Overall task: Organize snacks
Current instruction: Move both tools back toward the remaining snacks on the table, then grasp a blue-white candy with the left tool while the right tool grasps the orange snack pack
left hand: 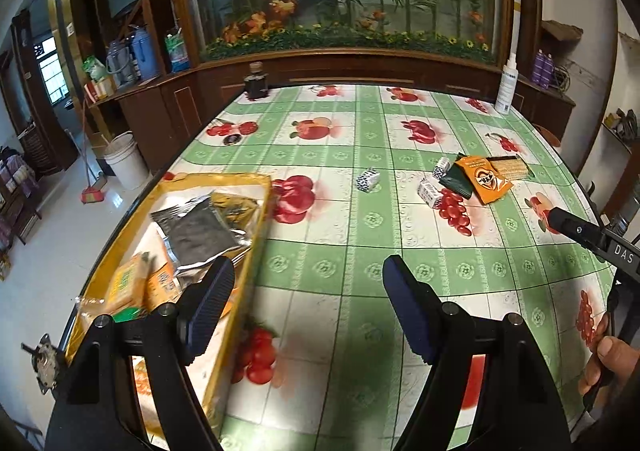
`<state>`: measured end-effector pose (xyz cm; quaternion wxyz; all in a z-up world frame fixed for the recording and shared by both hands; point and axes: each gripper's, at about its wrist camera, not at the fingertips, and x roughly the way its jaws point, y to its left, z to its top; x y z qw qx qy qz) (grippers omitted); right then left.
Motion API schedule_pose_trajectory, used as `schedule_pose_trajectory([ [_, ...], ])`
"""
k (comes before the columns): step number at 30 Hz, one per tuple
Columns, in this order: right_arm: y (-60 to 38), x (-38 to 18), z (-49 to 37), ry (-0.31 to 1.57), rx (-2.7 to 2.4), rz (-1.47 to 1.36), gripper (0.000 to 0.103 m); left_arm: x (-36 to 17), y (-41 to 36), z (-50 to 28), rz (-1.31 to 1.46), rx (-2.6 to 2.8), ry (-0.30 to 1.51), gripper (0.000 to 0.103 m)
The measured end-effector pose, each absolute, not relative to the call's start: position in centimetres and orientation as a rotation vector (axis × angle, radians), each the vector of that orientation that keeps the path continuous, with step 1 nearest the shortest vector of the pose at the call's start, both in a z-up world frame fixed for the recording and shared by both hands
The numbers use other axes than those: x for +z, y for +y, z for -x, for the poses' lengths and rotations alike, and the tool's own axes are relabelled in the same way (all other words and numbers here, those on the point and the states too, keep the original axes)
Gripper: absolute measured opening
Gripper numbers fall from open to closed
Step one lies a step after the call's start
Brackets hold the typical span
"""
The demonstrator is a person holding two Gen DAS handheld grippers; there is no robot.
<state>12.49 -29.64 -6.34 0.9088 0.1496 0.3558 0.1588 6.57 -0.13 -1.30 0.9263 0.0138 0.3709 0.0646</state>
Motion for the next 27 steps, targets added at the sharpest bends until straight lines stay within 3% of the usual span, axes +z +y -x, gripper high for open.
schedule_pose_trajectory([
  [27, -26.4, -9.6, -25.1, 0.845, 0.226, -0.064, 0.084, -7.7, -1.8, -22.1, -0.092, 0.119, 0.930, 0.077],
])
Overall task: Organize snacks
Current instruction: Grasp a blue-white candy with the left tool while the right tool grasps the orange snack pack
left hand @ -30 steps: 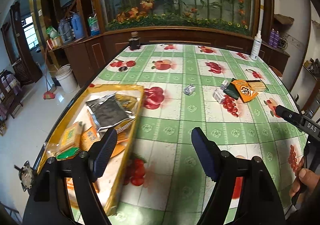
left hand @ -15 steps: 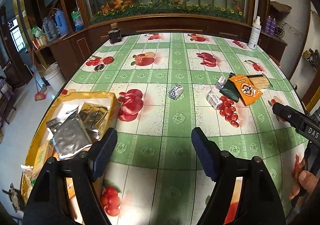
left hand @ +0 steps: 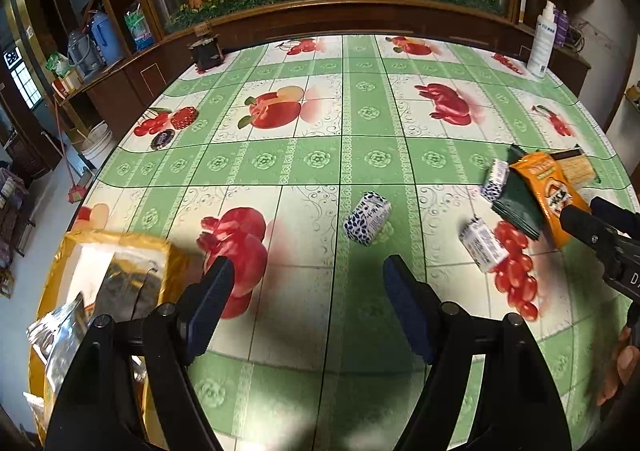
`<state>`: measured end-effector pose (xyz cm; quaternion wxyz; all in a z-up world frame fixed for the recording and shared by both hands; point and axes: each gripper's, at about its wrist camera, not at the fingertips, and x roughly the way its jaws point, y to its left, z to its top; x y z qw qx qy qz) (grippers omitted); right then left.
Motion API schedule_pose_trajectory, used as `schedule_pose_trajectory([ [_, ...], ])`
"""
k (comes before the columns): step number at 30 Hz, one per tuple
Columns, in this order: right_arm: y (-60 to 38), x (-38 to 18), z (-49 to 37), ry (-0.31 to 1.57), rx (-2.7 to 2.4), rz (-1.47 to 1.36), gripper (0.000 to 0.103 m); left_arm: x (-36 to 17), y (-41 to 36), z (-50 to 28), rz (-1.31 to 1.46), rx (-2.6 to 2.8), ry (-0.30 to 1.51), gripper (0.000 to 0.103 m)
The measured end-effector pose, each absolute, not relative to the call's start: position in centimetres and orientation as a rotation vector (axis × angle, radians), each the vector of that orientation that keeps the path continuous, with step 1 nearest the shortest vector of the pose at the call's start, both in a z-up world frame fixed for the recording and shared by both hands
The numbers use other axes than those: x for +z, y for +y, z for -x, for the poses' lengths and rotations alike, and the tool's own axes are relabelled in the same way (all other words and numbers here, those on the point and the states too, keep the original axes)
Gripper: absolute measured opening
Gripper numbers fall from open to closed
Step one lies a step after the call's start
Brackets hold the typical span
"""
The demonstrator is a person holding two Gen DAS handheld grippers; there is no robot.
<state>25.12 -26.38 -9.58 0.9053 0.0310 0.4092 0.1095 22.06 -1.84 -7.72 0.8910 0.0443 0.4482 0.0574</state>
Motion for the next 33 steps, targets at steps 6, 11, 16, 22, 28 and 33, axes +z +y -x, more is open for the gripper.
schedule_pose_trajectory([
  [6, -25.8, -11.0, -27.4, 0.891, 0.232, -0.031, 0.084, -9.0, -2.0, -24.6, -0.109, 0.114, 0.961, 0.077],
  [11, -25.4, -11.7, -28.8, 0.901, 0.232, -0.002, 0.085, -9.9, -2.3, -26.2, -0.115, 0.114, 0.965, 0.077],
  [16, -25.0, -11.6, -29.5, 0.902, 0.241, 0.015, 0.079, -10.0, -2.8, -26.9, -0.110, 0.093, 0.945, 0.071],
  [22, -24.5, -11.4, -29.2, 0.890, 0.275, 0.004, 0.057, -9.9, -3.6, -26.6, -0.068, -0.010, 0.932, 0.018],
  [28, -24.6, -11.4, -28.0, 0.894, 0.275, -0.014, 0.050, -9.8, -2.7, -25.4, -0.011, -0.022, 0.944, 0.017],
  [33, -25.0, -11.3, -26.1, 0.900, 0.295, -0.053, 0.048, -9.5, -2.2, -23.0, 0.011, -0.020, 0.944, 0.017],
])
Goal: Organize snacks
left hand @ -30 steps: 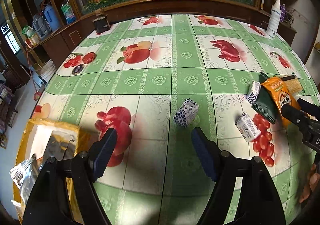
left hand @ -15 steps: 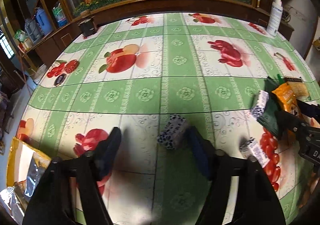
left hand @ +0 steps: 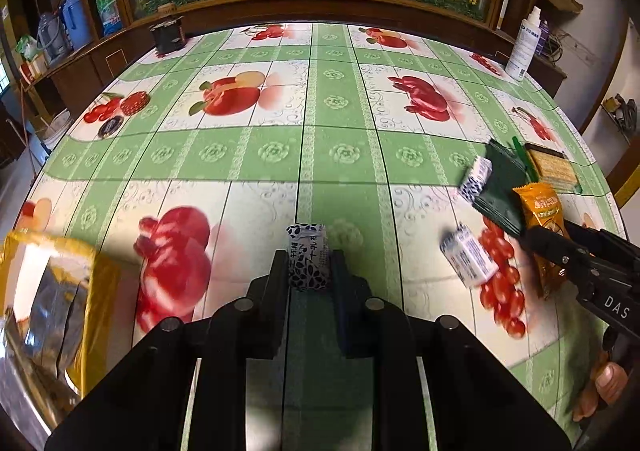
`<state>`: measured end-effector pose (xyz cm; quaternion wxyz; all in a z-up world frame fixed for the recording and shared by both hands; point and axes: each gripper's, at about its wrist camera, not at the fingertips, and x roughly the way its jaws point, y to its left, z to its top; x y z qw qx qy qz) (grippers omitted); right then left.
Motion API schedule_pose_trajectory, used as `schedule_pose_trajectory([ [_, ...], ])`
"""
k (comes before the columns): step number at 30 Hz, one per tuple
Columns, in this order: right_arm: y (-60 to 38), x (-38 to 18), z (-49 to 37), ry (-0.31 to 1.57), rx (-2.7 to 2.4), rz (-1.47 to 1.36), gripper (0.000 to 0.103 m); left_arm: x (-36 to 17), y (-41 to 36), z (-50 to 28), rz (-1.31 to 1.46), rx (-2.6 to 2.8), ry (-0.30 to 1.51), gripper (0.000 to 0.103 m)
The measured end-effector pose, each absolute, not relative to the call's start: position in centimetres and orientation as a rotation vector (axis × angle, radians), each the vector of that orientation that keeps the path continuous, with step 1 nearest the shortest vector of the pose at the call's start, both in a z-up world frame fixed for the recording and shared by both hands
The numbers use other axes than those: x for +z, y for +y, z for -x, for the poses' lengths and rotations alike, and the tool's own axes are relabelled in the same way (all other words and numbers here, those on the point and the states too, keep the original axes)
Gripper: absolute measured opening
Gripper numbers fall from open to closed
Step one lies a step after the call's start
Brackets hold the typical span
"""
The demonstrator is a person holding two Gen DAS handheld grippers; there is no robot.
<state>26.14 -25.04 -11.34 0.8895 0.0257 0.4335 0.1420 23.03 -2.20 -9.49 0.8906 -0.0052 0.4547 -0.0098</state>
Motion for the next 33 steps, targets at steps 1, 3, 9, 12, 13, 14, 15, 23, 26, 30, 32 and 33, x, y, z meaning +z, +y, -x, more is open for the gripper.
schedule_pose_trajectory([
  [1, -25.1, -11.3, -25.6, 0.900, 0.300, -0.062, 0.048, -9.3, -2.1, -22.4, 0.019, -0.021, 0.939, 0.017],
  [3, -25.2, -11.2, -24.6, 0.902, 0.309, -0.078, 0.048, -8.8, -1.8, -21.0, 0.040, -0.023, 0.934, 0.017],
  [9, -25.2, -9.6, -20.1, 0.868, 0.362, -0.136, 0.048, -7.4, -1.1, -16.8, 0.068, -0.025, 0.912, 0.017],
  [12, -25.1, -8.9, -17.7, 0.855, 0.395, -0.167, 0.048, -6.9, -0.9, -14.4, 0.083, -0.032, 0.902, 0.017],
  [13, -25.1, -8.6, -16.9, 0.851, 0.405, -0.177, 0.048, -6.8, -0.8, -13.5, 0.090, -0.036, 0.898, 0.017],
  [14, -25.0, -8.4, -16.1, 0.846, 0.417, -0.188, 0.048, -6.7, -0.7, -12.9, 0.095, -0.040, 0.897, 0.017],
  [15, -25.0, -8.2, -15.4, 0.843, 0.428, -0.199, 0.048, -6.6, -0.7, -12.2, 0.097, -0.043, 0.896, 0.017],
  [23, -23.7, -6.9, -11.0, 0.822, 0.501, -0.236, 0.048, -4.6, 0.4, -7.3, 0.110, -0.036, 0.845, 0.017],
  [26, -23.2, -6.5, -10.0, 0.812, 0.520, -0.241, 0.048, -4.1, 1.4, -6.3, 0.122, -0.020, 0.830, 0.017],
  [30, -22.5, -5.9, -9.1, 0.797, 0.544, -0.247, 0.048, -3.5, 2.5, -4.8, 0.131, 0.000, 0.811, 0.017],
  [32, -22.0, -5.6, -8.6, 0.791, 0.555, -0.240, 0.048, -3.2, 3.0, -4.3, 0.138, 0.009, 0.802, 0.017],
  [33, -21.7, -5.4, -8.4, 0.788, 0.562, -0.238, 0.048, -3.1, 3.3, -4.1, 0.140, 0.014, 0.797, 0.017],
])
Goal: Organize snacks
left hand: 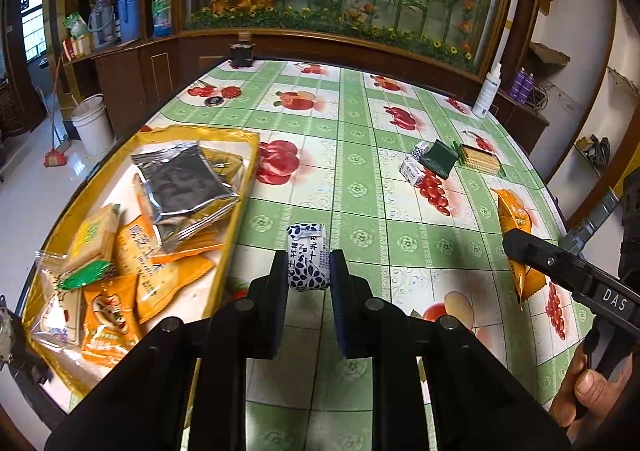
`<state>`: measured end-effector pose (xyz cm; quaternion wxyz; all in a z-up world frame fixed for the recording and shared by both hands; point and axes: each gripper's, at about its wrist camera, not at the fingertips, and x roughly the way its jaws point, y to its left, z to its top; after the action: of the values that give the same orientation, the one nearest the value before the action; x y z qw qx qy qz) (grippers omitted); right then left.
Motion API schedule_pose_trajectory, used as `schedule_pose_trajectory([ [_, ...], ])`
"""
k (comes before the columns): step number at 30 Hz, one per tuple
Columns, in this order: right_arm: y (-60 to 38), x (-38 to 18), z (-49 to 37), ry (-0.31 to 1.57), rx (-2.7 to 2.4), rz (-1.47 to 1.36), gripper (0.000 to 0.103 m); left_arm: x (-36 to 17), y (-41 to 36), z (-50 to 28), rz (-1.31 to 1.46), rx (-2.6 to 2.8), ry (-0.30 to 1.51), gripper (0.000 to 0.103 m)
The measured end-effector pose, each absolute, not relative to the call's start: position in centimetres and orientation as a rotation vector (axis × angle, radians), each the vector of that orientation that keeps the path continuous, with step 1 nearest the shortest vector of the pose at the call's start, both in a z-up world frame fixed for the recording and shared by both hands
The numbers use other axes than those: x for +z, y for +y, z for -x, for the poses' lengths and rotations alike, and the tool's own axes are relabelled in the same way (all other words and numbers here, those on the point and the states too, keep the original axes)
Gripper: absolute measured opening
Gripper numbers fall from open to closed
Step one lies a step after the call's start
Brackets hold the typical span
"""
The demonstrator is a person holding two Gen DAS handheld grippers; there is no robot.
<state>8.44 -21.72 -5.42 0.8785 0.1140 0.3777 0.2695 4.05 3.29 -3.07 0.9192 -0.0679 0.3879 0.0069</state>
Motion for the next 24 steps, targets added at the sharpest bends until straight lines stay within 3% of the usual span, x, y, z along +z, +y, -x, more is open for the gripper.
schedule_pose_trajectory([
  [24, -14.3, -4.6, -6.3, 0.792, 0.716, -0.159, 0.047, -2.9, 10.1, -0.2, 0.179, 0.158, 0.747, 0.017],
])
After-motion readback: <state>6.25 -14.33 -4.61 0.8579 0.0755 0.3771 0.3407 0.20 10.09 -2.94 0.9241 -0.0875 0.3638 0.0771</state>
